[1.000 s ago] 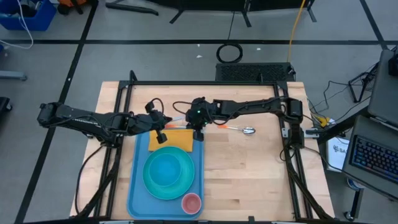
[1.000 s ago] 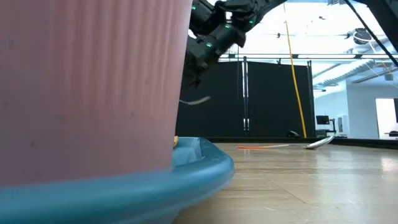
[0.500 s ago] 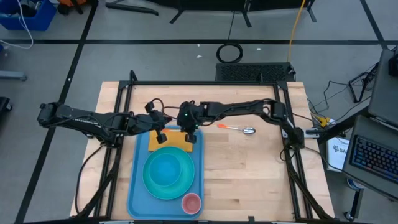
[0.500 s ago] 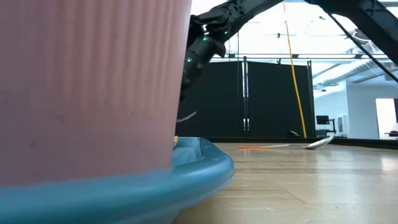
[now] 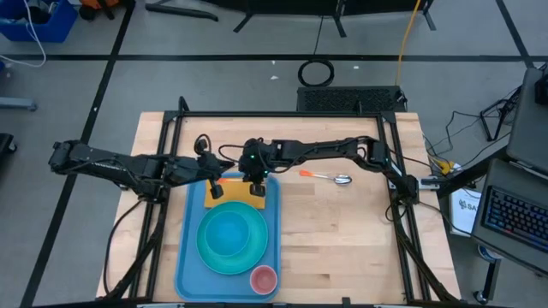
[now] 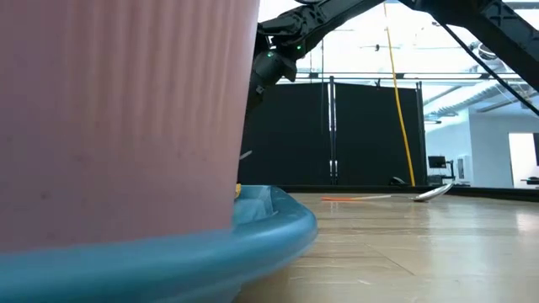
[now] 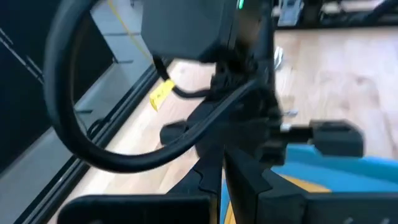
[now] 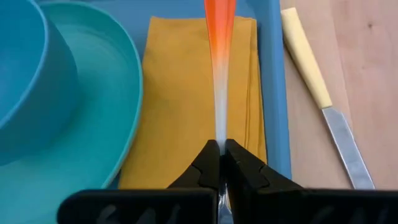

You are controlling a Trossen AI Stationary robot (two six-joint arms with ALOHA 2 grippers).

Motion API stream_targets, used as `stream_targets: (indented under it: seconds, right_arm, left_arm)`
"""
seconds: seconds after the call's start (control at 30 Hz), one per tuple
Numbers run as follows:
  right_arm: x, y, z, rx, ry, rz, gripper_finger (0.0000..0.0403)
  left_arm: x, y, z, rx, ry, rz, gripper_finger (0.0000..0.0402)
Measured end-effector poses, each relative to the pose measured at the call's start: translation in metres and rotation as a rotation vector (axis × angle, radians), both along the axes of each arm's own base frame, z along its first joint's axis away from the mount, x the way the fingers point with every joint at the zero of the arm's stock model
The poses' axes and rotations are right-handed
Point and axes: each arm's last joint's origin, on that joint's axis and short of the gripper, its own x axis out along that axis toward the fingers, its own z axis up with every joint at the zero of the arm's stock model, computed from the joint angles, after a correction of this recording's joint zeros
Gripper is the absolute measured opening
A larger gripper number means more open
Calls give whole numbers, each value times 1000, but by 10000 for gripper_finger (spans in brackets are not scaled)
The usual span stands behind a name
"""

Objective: Set up tray
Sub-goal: Put the orange fork on the yellow napkin on the blue serving tray

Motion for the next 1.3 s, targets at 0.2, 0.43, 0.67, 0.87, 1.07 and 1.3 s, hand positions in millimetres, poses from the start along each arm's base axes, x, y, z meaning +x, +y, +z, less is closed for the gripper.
stream_targets:
  seconds: [0.2, 0.43, 0.67, 0.87, 1.07, 1.3]
  right_arm:
    - [2, 7, 1, 18, -12, -6, 0]
    - [4, 8, -1, 19, -18, -18, 0]
    - [8, 0, -15, 38, -12, -43, 0]
    - [11, -2, -22, 33, -9, -42, 0]
    - [13, -2, -27, 41, -11, -49, 0]
    - [16, -3, -40, 42, -7, -53, 0]
  left_arm:
    - [-1, 0, 2, 1, -17, -4, 21]
    - [-1, 0, 3, 13, -17, -9, 21]
    - [-1, 0, 3, 15, -20, -10, 21]
    - [-1, 0, 4, 17, -26, -11, 21]
    - [-1, 0, 4, 18, -26, -9, 21]
    - [-1, 0, 4, 17, -24, -10, 21]
